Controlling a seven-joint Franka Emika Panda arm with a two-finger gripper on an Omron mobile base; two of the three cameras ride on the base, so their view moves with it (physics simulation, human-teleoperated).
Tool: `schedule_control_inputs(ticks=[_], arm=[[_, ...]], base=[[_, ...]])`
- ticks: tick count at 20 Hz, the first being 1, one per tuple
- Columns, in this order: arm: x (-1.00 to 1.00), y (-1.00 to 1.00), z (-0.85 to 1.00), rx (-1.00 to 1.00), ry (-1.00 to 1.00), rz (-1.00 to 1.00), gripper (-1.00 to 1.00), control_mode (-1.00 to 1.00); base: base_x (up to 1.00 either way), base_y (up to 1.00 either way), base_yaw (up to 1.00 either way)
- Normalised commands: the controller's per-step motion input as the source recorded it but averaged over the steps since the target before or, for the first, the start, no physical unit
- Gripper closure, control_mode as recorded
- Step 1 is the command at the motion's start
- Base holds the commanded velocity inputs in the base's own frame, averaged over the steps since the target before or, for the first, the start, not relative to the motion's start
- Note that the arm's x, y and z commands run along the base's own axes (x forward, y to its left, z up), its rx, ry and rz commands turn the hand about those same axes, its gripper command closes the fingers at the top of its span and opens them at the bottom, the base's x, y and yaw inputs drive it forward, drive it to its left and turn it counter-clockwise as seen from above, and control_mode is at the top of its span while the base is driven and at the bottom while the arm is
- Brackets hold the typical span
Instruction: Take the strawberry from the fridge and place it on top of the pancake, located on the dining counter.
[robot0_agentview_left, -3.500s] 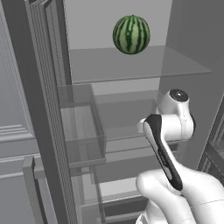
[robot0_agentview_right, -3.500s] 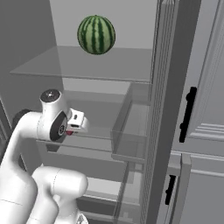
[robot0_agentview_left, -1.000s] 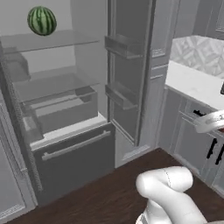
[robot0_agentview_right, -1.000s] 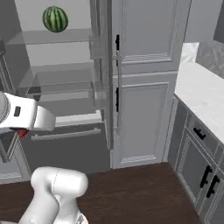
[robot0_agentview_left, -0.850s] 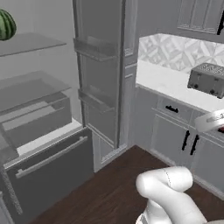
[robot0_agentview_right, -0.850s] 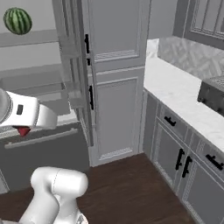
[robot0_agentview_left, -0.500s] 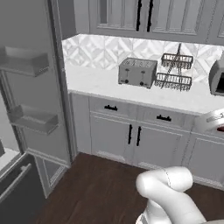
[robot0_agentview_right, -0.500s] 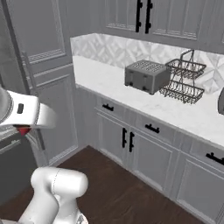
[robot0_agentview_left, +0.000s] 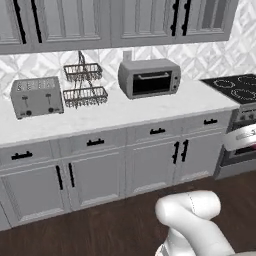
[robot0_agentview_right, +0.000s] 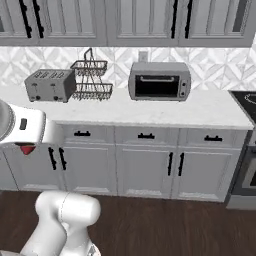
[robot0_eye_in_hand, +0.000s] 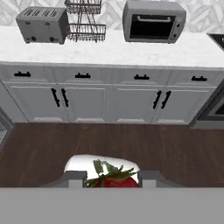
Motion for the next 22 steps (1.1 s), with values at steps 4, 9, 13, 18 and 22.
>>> schedule_control_inputs(ticks=[4,9,13,18,22], arm=[[0.0,0.0,0.0,0.0,0.0,0.0,1.0,1.0],[0.0,0.0,0.0,0.0,0.0,0.0,1.0,1.0],[0.0,0.0,0.0,0.0,0.0,0.0,1.0,1.0],[0.0,0.0,0.0,0.0,0.0,0.0,1.0,1.0],[0.0,0.0,0.0,0.0,0.0,0.0,1.0,1.0]], base=[[0.0,0.0,-1.0],[0.0,0.0,-1.0],[0.0,0.0,-1.0],[0.0,0.0,-1.0],[0.0,0.0,-1.0]])
